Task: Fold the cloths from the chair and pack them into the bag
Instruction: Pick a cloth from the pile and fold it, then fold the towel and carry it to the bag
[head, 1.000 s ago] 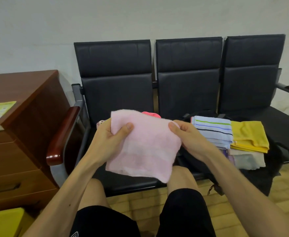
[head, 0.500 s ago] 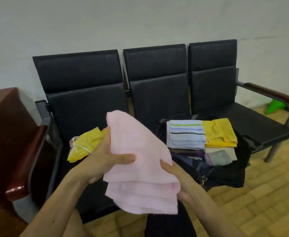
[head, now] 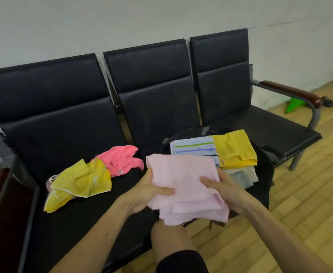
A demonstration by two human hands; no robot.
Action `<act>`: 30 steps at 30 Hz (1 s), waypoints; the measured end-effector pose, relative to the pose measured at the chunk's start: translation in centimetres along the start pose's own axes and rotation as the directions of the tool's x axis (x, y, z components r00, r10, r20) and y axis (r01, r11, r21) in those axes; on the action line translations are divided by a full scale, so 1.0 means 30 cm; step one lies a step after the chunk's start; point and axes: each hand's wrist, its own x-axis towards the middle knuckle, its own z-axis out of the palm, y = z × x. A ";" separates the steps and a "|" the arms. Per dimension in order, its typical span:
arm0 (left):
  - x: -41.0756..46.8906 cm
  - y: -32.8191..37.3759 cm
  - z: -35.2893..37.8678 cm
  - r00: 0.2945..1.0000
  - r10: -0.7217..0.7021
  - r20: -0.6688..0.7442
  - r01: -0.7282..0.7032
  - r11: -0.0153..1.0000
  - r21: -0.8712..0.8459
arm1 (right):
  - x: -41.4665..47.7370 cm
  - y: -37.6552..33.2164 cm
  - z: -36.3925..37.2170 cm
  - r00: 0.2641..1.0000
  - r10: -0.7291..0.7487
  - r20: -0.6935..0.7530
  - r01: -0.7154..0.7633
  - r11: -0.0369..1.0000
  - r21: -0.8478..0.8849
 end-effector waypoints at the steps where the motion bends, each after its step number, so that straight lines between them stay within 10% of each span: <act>1: 0.059 0.017 0.000 1.000 0.006 0.020 -0.007 0.999 0.033 | 0.047 -0.021 -0.027 1.000 -0.019 -0.017 0.019 0.999 -0.038; 15: 0.722 0.028 -0.017 0.999 -0.027 -0.024 0.035 0.914 0.404 | 0.550 -0.015 -0.208 0.946 -0.217 -0.239 0.128 0.932 -0.338; 25: 0.766 -0.041 -0.040 0.993 -0.049 -0.108 0.080 0.948 0.307 | 0.639 0.066 -0.234 0.918 -0.108 -0.383 -0.025 0.945 -0.327; 30: 0.662 -0.055 -0.130 0.975 -0.036 -0.221 0.087 0.970 0.229 | 0.592 0.018 -0.175 0.728 -0.354 -0.587 -0.123 0.775 -0.620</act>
